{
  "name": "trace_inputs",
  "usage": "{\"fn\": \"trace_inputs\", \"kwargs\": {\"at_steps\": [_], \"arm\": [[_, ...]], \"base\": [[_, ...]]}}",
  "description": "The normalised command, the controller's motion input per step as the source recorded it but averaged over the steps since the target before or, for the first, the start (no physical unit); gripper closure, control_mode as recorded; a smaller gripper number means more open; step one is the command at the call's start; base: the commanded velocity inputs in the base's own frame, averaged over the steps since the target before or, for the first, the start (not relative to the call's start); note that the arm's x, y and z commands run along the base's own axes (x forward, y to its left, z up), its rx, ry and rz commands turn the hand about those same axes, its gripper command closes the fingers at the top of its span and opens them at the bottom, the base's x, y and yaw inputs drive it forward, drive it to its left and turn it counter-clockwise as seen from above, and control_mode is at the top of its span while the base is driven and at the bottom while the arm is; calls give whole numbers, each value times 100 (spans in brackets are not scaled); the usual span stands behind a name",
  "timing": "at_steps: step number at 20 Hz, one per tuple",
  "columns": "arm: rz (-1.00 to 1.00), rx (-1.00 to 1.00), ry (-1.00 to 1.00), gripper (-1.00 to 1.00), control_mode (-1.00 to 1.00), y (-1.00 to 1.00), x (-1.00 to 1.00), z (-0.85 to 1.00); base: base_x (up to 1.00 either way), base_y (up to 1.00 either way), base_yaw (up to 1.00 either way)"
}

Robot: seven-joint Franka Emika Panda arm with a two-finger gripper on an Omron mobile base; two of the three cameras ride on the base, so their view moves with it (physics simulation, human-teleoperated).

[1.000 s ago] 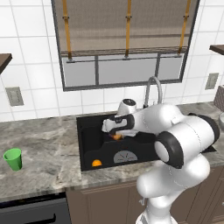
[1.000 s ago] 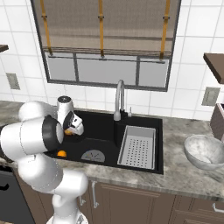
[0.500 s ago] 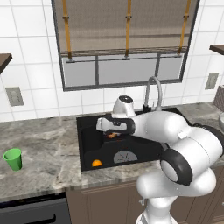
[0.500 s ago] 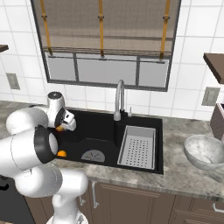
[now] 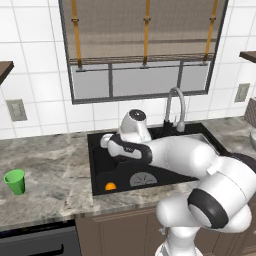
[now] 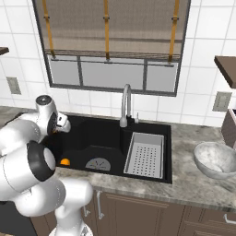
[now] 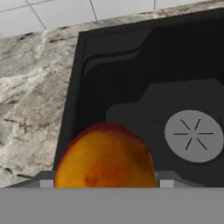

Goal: Remove the peach and orange from the sink. Then move the bowl and cup from the counter to the sink for washing.

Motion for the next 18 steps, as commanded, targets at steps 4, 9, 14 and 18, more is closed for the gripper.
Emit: {"fn": "trace_inputs", "kwargs": {"at_steps": [4,9,14,18], "arm": [[4,-3,-17,100,-100,46,-5,11],[4,-3,-7,100,-100,47,-2,11],[5,-2,0,100,-100,44,0,15],[4,0,0,100,-100,43,0,16]], "base": [[0,0,0],[0,0,0],[0,0,0],[0,0,0]]}}
